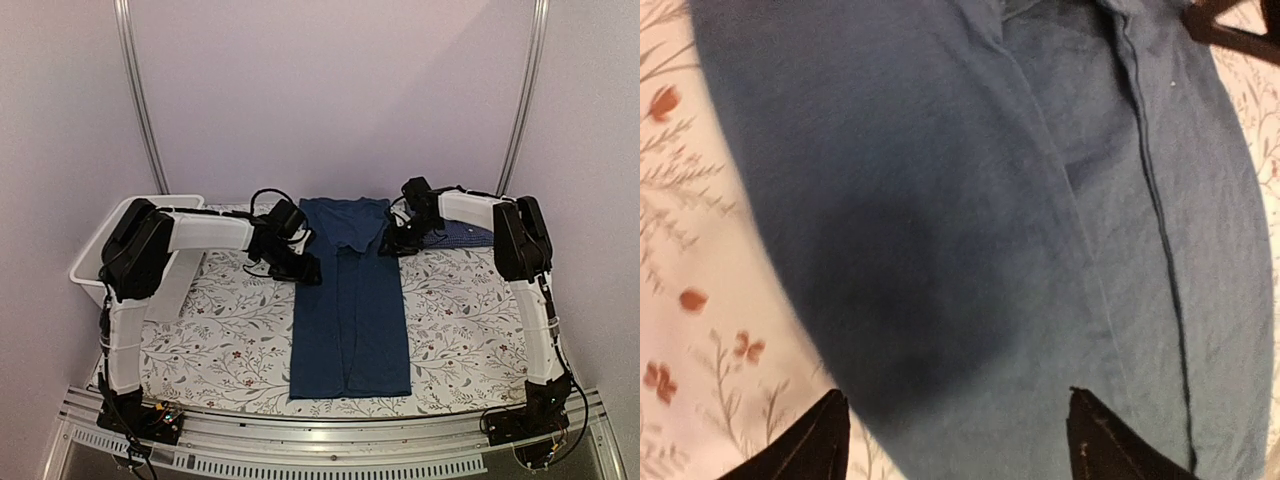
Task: Fold and stack the mixed laundry pile
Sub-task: Rotate the rectangle-folded T-shirt at the center of the board, then pick up the rectangle-folded T-shirt from the center of the board.
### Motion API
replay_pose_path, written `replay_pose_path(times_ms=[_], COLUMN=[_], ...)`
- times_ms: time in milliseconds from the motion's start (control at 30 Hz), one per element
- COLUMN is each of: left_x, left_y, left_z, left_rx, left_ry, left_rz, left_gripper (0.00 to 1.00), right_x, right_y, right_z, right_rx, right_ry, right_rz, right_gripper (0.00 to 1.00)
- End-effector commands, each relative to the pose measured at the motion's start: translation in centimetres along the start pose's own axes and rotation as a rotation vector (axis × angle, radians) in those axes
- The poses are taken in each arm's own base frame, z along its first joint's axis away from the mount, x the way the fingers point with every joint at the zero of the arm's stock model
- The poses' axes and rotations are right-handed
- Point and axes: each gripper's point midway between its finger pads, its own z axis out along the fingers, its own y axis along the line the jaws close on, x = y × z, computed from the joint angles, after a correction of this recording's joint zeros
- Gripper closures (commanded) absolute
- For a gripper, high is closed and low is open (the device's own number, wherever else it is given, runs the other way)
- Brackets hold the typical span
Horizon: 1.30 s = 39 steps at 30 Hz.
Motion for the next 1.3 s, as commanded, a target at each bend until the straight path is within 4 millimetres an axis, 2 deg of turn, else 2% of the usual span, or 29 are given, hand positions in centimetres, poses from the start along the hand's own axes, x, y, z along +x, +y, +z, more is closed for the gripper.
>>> replay_pose_path(times_ms=[0, 33, 100, 133, 167, 200, 233, 267, 300, 333, 400, 500, 600, 633, 667, 700, 800, 833, 900, 1000, 1167, 1267], left_x=[-4.7, -5.3, -5.9, -6.2, -6.3, -6.4, -5.9, -5.7, -5.3, -4.3, -3.0, 0.7, 6.3, 8.2, 10.3, 12.3, 17.7, 19.6, 22.2, 25.3, 27.4, 28.0], left_y=[-1.9, -2.3, -2.9, -3.2, -3.3, -3.2, -2.5, -1.8, -0.6, 0.3, -0.2, -1.4, -2.9, -3.6, -4.5, -5.2, -6.3, -6.3, -7.0, -7.6, -8.8, -9.7], left_z=[-10.4, -12.7, -17.0, -19.2, -21.1, -23.3, -24.5, -25.9, -27.2, -27.7, -28.7, -27.5, -25.2, -24.7, -24.4, -23.6, -21.5, -20.6, -19.5, -17.9, -15.7, -14.4], left_rx=[0.007, 0.010, 0.010, 0.014, 0.014, 0.008, -0.013, -0.033, -0.069, -0.084, -0.021, 0.068, 0.163, 0.201, 0.247, 0.283, 0.330, 0.328, 0.342, 0.353, 0.353, 0.345], left_ry=[-0.248, -0.300, -0.397, -0.452, -0.507, -0.566, -0.608, -0.656, -0.686, -0.683, -0.675, -0.528, -0.344, -0.300, -0.260, -0.216, -0.080, -0.031, 0.033, 0.115, 0.175, 0.209], left_rz=[0.077, 0.102, 0.133, 0.143, 0.151, 0.143, 0.111, 0.065, -0.016, -0.076, -0.049, -0.024, -0.077, -0.079, -0.077, -0.078, -0.126, -0.138, -0.152, -0.171, -0.174, -0.166], left_gripper=[0.17, 0.11, 0.02, 0.01, 0.00, 0.00, 0.00, 0.00, 0.00, 0.00, 0.00, 0.00, 0.00, 0.00, 0.00, 0.00, 0.06, 0.09, 0.16, 0.26, 0.34, 0.39], right_x=[-2.8, -3.1, -3.9, -4.0, -4.1, -4.0, -3.9, -3.8, -3.4, -2.8, -0.6, 4.6, 11.4, 13.7, 16.0, 19.3, 25.9, 27.5, 30.2, 32.4, 34.8, 36.8], right_y=[5.1, 5.6, 7.6, 8.1, 9.0, 9.4, 9.7, 9.1, 8.7, 8.5, 8.8, 9.4, 10.5, 10.9, 11.0, 11.1, 11.9, 12.1, 12.1, 11.8, 11.7, 11.0], right_z=[-9.5, -11.2, -16.7, -18.5, -21.3, -22.7, -24.4, -25.1, -26.5, -26.9, -26.8, -24.4, -22.1, -22.1, -21.3, -20.1, -18.1, -17.5, -16.3, -14.8, -12.6, -11.1], right_rx=[-0.072, -0.064, -0.065, -0.062, -0.064, -0.064, -0.058, -0.024, 0.003, 0.000, -0.087, -0.227, -0.399, -0.433, -0.449, -0.454, -0.431, -0.422, -0.404, -0.378, -0.314, -0.261], right_ry=[-0.172, -0.205, -0.301, -0.328, -0.371, -0.390, -0.423, -0.446, -0.475, -0.477, -0.423, -0.244, -0.086, -0.070, -0.030, 0.029, 0.157, 0.192, 0.234, 0.273, 0.353, 0.406], right_rz=[-0.071, -0.082, -0.123, -0.133, -0.147, -0.152, -0.156, -0.136, -0.101, -0.051, -0.050, -0.014, 0.085, 0.109, 0.169, 0.200, 0.263, 0.278, 0.301, 0.329, 0.303, 0.296], right_gripper=[0.50, 0.48, 0.39, 0.34, 0.30, 0.25, 0.18, 0.14, 0.05, 0.02, 0.01, 0.01, 0.02, 0.03, 0.04, 0.05, 0.10, 0.11, 0.16, 0.23, 0.33, 0.39])
